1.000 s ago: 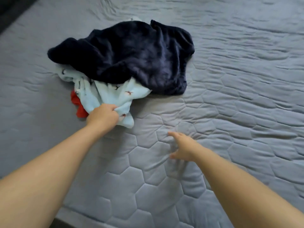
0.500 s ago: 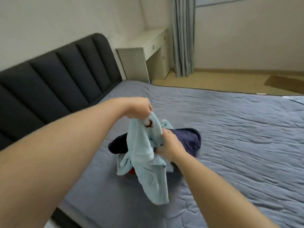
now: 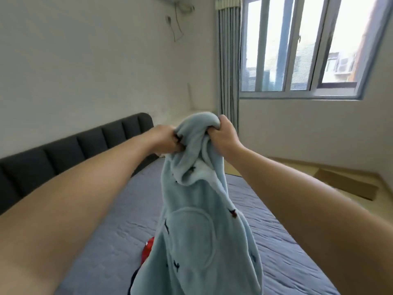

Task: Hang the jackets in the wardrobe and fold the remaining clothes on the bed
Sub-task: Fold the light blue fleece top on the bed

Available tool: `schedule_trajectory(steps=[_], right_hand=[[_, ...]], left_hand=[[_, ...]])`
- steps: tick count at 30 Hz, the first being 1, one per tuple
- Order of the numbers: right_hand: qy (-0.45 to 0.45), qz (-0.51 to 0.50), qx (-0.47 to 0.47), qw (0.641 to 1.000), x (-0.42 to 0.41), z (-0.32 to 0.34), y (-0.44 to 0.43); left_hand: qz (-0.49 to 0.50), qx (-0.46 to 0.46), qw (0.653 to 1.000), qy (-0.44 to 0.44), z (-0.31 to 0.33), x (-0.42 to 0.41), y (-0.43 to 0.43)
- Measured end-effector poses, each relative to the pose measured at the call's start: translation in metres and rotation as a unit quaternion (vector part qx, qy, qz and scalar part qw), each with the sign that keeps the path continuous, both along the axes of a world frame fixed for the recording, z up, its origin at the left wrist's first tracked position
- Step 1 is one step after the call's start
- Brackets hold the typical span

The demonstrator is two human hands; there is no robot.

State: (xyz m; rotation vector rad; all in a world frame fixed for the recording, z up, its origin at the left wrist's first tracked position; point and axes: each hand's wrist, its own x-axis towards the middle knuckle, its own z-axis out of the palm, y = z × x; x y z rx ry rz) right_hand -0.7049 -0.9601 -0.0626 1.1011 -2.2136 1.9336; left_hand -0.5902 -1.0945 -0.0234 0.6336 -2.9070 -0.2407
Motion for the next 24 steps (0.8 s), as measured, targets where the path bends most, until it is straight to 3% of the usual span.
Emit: schedule_trajectory(steps=[3, 6, 9, 13, 17, 21, 24], right_hand=[[0.018, -0.028, -0.038, 0.999, 0.007, 0.029, 0.047], [0.043, -0.078, 0.005, 0.996, -0.001, 0.023, 0.102], [0.044, -0.135, 0.094, 0.985, -0.012, -0.015, 0.159], [-0.001, -0.181, 0.217, 0.959, -0.022, -0.107, 0.216], [-0.053, -0.144, 0.352, 0.923, -0.012, -0.224, 0.235], [-0.118, -0.105, 0.453, 0.877, 0.001, -0.344, 0.237], [-0.191, -0.106, 0.467, 0.857, 0.01, -0.434, 0.232]], left_hand=[[0.013, 0.121, 0.969, 0.213, -0.002, 0.0, 0.054], [-0.037, 0.309, 0.909, 0.275, -0.022, -0.006, 0.107], [-0.074, 0.426, 0.879, 0.199, -0.074, -0.021, 0.147], [-0.057, 0.473, 0.875, 0.089, -0.176, -0.032, 0.182], [-0.007, 0.495, 0.868, -0.03, -0.295, -0.024, 0.197], [0.007, 0.431, 0.892, -0.137, -0.415, -0.01, 0.184], [0.008, 0.367, 0.907, -0.207, -0.505, 0.001, 0.167]])
